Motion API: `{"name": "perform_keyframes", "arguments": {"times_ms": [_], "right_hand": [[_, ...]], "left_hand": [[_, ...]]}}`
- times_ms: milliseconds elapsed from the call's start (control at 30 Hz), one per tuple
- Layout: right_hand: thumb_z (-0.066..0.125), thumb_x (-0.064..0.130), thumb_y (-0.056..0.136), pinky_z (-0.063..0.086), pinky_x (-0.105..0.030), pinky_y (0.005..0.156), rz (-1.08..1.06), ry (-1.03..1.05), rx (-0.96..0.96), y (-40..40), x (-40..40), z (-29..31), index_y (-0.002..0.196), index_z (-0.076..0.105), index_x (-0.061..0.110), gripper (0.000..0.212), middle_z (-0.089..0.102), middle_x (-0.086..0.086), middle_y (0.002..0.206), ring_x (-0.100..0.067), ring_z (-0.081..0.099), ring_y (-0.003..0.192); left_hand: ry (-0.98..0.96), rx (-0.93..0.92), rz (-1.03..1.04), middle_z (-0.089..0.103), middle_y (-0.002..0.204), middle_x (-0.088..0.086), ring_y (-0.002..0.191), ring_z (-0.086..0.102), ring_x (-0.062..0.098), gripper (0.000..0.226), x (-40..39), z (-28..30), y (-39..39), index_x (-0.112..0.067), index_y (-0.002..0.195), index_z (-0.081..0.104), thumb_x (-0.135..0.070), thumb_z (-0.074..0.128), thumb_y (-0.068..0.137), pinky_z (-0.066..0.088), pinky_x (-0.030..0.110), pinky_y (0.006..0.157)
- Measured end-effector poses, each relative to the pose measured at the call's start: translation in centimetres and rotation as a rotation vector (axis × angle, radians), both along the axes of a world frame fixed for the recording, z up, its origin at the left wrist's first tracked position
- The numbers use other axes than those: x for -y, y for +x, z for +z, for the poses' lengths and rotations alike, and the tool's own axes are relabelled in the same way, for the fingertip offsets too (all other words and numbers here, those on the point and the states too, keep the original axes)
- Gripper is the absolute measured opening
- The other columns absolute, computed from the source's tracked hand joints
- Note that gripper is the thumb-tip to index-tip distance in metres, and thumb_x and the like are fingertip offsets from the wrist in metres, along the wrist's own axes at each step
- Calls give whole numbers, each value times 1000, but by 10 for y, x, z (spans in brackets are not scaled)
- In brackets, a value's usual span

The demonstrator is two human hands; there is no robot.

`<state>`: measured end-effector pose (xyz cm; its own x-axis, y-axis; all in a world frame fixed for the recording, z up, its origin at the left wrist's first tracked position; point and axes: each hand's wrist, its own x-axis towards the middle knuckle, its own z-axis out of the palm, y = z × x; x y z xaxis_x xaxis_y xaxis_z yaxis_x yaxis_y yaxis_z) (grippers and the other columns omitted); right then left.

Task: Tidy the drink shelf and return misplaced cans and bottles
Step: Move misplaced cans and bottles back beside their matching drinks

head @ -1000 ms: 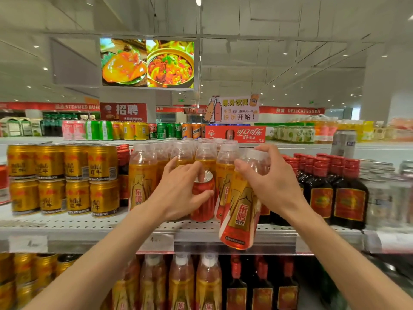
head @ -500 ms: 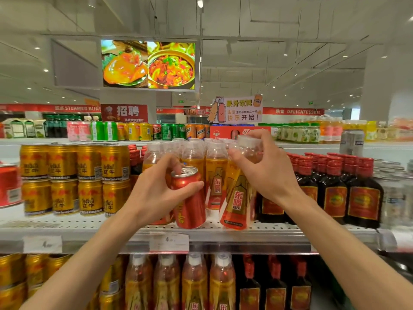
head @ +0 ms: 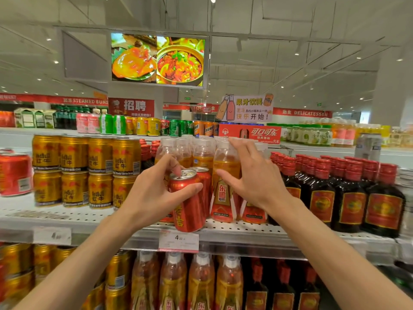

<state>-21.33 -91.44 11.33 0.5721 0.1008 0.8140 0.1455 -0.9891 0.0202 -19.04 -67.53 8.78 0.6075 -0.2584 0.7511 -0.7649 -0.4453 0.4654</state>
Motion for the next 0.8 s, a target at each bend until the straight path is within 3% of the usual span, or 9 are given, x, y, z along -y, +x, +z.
{"name": "perform_keyframes", "arguments": {"times_ms": [200, 333, 400, 533, 667, 800], "right_hand": [[63, 51, 92, 62, -42, 72, 40, -5, 8, 3, 3, -7, 151, 32, 23, 73, 35, 3, 156, -21, 70, 86], [62, 48, 94, 61, -44, 75, 52, 5, 3, 2, 4, -12, 150, 35, 24, 67, 34, -2, 159, -23, 71, 90], [62, 46, 95, 61, -43, 75, 67, 20, -12, 0, 6, -14, 149, 36, 23, 64, 32, -3, 161, -19, 70, 78], [65, 35, 93, 62, -40, 73, 213, 137, -30, -14, 11, -23, 141, 46, 23, 53, 41, 4, 148, -9, 65, 69], [65, 46, 90, 59, -29, 68, 405, 383, -134, -45, 12, -50, 127, 57, 28, 41, 56, 17, 111, -6, 63, 74], [63, 64, 82, 56, -20, 74, 512, 506, -420, -69, 10, -83, 134, 49, 41, 59, 55, 22, 118, 0, 63, 91]], "left_hand": [[-5, 5, 9, 62, 94, -18, 88, 67, 13, 43, 3, 0, -3, -24, 89, 48, -55, 76, 79, 59, 38, 68], [-20, -14, 4, 64, 105, -19, 101, 60, -1, 41, 3, -2, -5, -24, 89, 48, -53, 76, 80, 56, 29, 75], [-31, -43, -3, 64, 106, -19, 104, 60, 0, 43, 5, -4, -7, -24, 89, 48, -56, 75, 79, 55, 26, 76], [-97, -128, -38, 68, 105, -15, 99, 66, 8, 50, 10, -8, -14, -31, 88, 48, -73, 70, 71, 62, 44, 81], [-193, -222, -64, 71, 103, -8, 94, 67, 7, 41, 23, -15, -25, -32, 83, 49, -65, 73, 75, 64, 41, 78], [-304, -301, -122, 72, 102, 0, 96, 69, 21, 39, 37, -29, -36, -24, 85, 50, -52, 77, 81, 61, 29, 64]]}}
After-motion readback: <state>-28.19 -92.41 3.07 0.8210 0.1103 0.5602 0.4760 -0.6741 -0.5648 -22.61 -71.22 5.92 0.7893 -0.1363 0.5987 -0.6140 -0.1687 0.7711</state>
